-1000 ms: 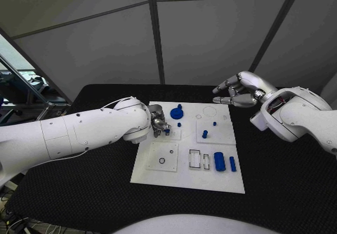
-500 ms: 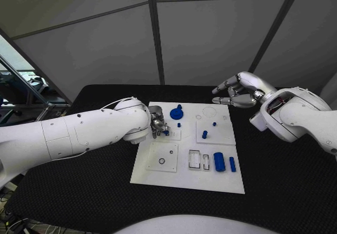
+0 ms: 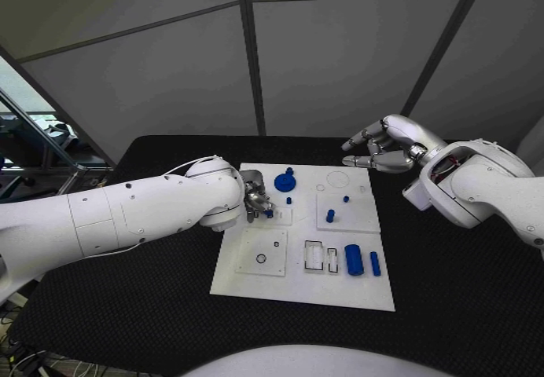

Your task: Assemble the parts on the task board

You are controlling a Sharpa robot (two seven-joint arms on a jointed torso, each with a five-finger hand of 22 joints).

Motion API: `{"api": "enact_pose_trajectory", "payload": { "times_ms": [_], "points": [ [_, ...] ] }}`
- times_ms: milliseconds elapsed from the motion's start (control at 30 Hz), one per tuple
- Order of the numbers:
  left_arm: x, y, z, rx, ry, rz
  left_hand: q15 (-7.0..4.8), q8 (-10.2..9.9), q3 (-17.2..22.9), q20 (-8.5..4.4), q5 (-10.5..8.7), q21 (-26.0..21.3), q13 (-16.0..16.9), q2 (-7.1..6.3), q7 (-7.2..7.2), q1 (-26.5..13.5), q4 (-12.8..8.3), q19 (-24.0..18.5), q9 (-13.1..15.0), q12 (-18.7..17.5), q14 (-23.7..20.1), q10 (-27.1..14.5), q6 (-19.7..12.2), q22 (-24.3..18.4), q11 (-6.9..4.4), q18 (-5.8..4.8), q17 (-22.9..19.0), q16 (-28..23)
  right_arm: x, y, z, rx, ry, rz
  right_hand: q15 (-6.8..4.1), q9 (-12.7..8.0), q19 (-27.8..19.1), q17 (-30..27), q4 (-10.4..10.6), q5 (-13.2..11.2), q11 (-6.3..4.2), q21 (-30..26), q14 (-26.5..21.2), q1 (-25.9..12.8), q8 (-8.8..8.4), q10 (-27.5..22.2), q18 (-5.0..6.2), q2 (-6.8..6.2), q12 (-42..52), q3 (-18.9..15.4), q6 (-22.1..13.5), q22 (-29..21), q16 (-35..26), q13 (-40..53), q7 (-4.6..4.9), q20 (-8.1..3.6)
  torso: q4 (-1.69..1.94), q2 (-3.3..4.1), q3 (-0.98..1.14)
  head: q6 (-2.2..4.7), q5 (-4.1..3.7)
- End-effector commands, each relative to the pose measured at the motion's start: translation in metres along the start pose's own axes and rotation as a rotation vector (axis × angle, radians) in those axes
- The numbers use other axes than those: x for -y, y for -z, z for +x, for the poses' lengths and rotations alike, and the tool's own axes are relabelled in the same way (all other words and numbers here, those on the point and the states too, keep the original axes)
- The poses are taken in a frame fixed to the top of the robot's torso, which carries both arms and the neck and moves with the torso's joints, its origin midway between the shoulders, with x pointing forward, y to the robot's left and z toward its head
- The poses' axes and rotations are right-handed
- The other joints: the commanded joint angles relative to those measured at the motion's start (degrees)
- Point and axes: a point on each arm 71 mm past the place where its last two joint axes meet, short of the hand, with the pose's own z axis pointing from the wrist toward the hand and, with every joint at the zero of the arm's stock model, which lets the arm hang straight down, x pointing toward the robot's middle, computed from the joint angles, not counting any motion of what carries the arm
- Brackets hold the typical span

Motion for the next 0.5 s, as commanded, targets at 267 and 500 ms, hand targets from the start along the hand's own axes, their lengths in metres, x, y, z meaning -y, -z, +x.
{"api": "enact_pose_trajectory", "payload": {
  "times_ms": [267,500],
  "points": [
    [0.001,0.0004,0.0014,-0.017,-0.056,-0.003,0.0,0.3,6.7,-0.08,-0.05,0.4,0.1,-0.2,-0.23,-0.2,-7.5,0.5,0.0,0.4,0.3,0.5,-0.4,5.4,-0.03,-1.22,0.1,-0.3,-0.0025,-0.0006,-0.0001,-0.006,0.001,-0.014,-0.31,-0.1,0.1,1.8,0.3,0.2,0.19,-0.2,2.9,-0.1,-0.32,0.0,0.44,0.53,-0.1,-0.2,-0.1,0.0,-0.2,0.1,0.12,0.13,-0.02,-0.01,0.0,-0.18,0.03],
    [0.0018,0.0001,0.0019,-0.021,-0.066,-0.002,0.0,0.3,6.5,-0.09,-0.06,0.4,0.0,-0.27,-0.23,-0.2,-7.6,0.5,0.0,0.3,0.3,0.5,-0.4,5.4,-0.03,-1.21,0.2,-0.3,-0.0028,-0.0007,0.0001,-0.007,0.001,-0.015,-0.31,-0.1,0.1,1.8,0.3,0.2,0.19,-0.2,2.9,-0.1,-0.32,0.0,0.44,0.53,-0.1,-0.2,-0.1,0.0,-0.2,0.1,0.12,0.13,-0.03,0.0,0.0,-0.3,0.02]
  ]
}}
